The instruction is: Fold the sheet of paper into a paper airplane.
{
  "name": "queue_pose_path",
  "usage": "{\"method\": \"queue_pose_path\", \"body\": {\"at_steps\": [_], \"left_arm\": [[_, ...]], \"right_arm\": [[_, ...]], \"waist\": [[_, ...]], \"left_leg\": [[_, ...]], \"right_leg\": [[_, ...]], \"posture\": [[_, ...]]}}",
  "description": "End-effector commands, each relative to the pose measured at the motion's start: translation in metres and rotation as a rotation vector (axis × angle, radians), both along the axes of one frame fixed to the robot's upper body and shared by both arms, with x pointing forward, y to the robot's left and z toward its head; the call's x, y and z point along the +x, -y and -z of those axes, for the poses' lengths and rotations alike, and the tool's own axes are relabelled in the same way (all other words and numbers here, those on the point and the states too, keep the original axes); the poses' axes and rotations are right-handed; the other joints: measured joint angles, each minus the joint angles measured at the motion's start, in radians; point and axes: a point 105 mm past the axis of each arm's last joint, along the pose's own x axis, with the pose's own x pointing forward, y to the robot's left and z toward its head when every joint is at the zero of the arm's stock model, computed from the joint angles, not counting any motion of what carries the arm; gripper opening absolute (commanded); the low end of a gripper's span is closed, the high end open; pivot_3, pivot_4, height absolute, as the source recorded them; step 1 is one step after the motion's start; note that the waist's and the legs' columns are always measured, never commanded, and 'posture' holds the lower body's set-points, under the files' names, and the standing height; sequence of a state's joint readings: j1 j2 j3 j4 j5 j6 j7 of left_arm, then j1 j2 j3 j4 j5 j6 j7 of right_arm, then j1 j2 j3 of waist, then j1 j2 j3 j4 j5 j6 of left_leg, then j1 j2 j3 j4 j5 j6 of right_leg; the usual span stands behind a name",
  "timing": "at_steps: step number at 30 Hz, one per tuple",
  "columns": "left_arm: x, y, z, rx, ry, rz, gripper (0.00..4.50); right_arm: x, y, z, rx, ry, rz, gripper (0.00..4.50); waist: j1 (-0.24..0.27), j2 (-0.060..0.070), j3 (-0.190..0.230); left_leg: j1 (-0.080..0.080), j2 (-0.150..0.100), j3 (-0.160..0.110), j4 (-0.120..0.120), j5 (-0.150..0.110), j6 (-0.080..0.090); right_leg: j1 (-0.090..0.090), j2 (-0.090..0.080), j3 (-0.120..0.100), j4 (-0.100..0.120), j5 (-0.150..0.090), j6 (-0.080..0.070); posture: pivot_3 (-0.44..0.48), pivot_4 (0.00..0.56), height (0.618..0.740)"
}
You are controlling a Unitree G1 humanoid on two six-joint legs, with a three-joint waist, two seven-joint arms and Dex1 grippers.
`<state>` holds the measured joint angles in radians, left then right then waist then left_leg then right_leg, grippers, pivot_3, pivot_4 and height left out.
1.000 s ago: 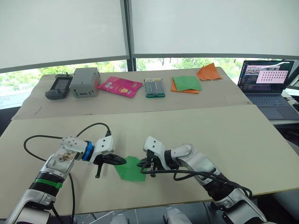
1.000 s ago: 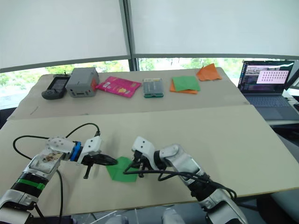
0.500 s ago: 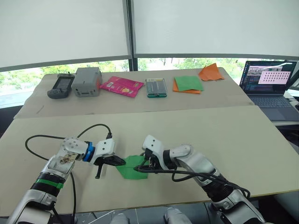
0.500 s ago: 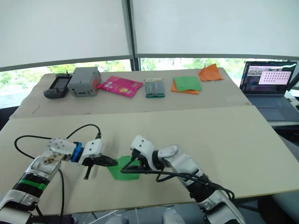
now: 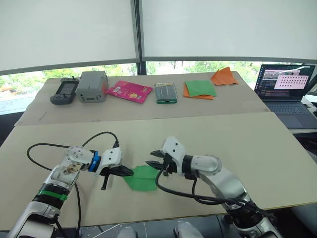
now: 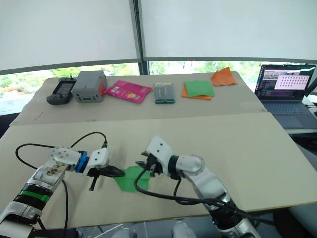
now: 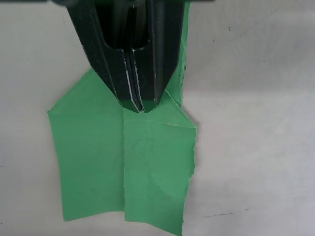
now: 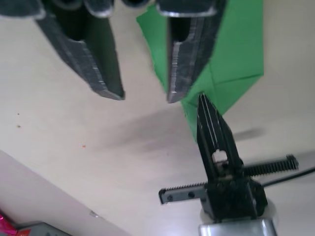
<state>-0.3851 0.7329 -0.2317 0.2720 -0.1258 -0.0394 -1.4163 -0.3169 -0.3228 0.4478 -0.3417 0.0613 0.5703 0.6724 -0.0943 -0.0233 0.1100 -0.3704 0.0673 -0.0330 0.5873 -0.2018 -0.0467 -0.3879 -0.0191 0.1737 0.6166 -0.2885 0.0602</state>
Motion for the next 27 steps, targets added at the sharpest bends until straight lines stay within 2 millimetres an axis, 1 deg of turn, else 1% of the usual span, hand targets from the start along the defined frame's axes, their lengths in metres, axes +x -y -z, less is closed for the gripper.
{"method": "queue_pose_path", "body": {"at_steps": [1,6,9,13,17,27], "left_arm": [[-0.005,-0.003,0.009,0.026,-0.029,-0.012,0.0],[-0.005,-0.004,0.008,0.028,-0.024,-0.014,0.0],[-0.004,-0.004,0.007,0.028,-0.021,-0.017,0.0],[-0.004,-0.004,0.007,0.027,-0.016,-0.02,0.0],[-0.004,-0.005,0.006,0.028,-0.014,-0.022,0.0],[-0.003,-0.007,0.006,0.029,-0.006,-0.034,0.0]], "right_arm": [[-0.003,-0.009,0.002,0.009,0.044,-0.023,0.03],[-0.01,-0.021,0.017,-0.019,0.004,-0.071,0.01],[-0.007,-0.025,0.02,-0.038,-0.003,-0.087,0.01],[-0.01,-0.03,0.025,-0.053,-0.042,-0.119,0.01],[-0.008,-0.031,0.033,-0.088,-0.07,-0.123,0.01],[-0.012,-0.035,0.04,-0.131,-0.098,-0.179,0.01]], "waist": [[0.0,0.0,0.0],[0.0,0.0,0.0],[0.0,0.0,0.0],[0.0,0.0,0.001],[0.0,0.0,0.001],[-0.001,0.0,0.0]], "left_leg": [[0.0,0.0,0.0,0.0,0.0,0.0],[0.0,0.0,0.0,0.0,0.0,0.0],[0.0,0.0,0.0,0.0,0.0,0.0],[-0.001,0.0,0.0,0.0,0.0,0.0],[-0.001,0.0,0.0,0.0,0.0,0.0],[-0.001,0.0,0.0,0.0,0.0,0.0]], "right_leg": [[0.0,0.0,0.0,0.0,0.0,0.0],[0.0,0.0,0.0,-0.001,0.0,0.0],[0.0,0.0,0.0,-0.001,0.0,0.0],[0.0,0.0,0.0,-0.002,0.0,0.0],[0.0,0.0,0.0,-0.002,0.0,0.0],[0.0,0.0,0.0,-0.001,0.0,0.0]], "posture": [[0.0,0.15,0.74],[0.0,0.15,0.74],[0.0,0.15,0.74],[0.0,0.15,0.74],[0.0,0.15,0.74],[0.0,0.15,0.74]]}}
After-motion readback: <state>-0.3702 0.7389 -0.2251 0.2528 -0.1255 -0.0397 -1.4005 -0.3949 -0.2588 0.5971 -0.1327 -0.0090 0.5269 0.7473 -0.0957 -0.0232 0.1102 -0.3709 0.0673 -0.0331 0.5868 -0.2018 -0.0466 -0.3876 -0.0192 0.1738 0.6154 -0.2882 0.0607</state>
